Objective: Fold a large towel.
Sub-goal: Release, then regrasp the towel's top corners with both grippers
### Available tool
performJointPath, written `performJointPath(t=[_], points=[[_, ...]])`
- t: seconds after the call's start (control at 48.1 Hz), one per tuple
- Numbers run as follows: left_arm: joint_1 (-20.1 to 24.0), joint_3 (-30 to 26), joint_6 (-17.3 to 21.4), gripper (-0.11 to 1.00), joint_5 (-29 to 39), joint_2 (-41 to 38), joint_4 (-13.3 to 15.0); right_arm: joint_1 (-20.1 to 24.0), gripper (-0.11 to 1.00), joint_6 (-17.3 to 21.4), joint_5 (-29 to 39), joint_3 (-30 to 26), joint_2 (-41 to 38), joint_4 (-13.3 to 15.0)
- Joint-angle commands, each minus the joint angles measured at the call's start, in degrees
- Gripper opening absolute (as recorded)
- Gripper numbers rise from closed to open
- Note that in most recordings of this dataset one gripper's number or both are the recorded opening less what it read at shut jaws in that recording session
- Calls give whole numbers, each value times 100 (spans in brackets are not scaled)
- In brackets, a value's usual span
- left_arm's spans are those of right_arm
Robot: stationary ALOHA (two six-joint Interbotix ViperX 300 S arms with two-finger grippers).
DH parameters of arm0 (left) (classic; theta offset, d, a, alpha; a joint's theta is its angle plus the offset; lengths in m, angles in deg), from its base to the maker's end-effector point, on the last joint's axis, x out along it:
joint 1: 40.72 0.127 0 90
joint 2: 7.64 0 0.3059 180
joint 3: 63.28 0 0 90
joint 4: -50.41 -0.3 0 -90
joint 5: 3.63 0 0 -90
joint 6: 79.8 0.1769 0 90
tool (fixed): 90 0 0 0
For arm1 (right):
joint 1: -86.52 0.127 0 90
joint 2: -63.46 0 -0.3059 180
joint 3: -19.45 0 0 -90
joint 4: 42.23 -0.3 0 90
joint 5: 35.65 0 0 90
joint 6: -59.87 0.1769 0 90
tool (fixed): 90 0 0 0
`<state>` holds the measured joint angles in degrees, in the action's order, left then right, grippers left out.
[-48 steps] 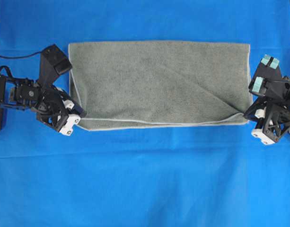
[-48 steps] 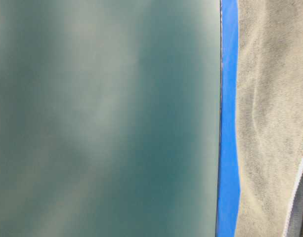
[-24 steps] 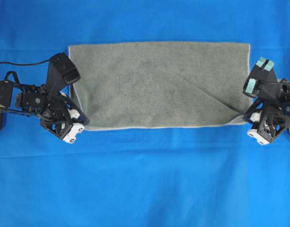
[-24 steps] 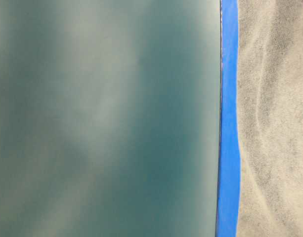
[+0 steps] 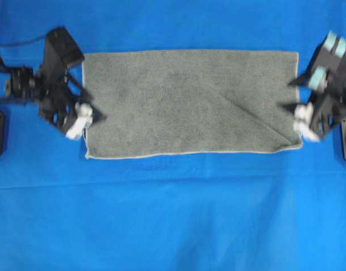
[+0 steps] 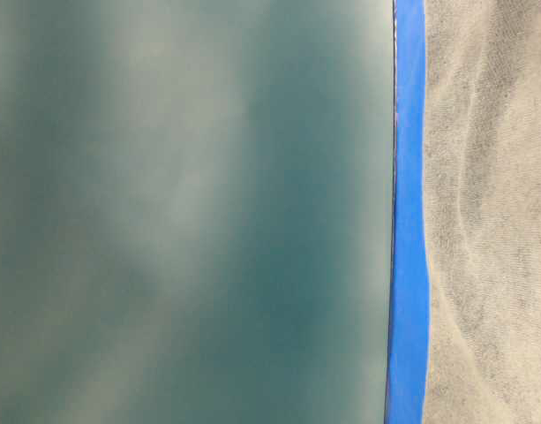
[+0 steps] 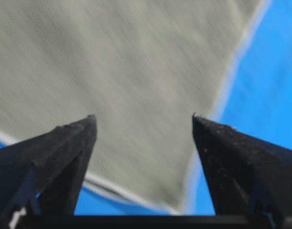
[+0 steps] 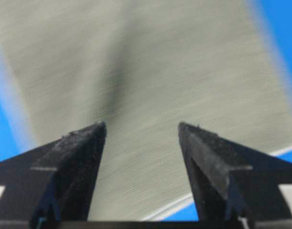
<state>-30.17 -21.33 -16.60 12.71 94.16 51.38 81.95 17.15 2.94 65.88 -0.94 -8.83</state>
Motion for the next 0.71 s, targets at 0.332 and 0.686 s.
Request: performJointPath(t=[0.332,0.686], points=[[1635,-211,2593,75,-1090,-1257,-9,-2435,62,-97,-1485,-53,-1872,932],[2092,-510,3357,75,-1441,-2496,9,-3111,62,-369,-2268,-237,-3261,984]])
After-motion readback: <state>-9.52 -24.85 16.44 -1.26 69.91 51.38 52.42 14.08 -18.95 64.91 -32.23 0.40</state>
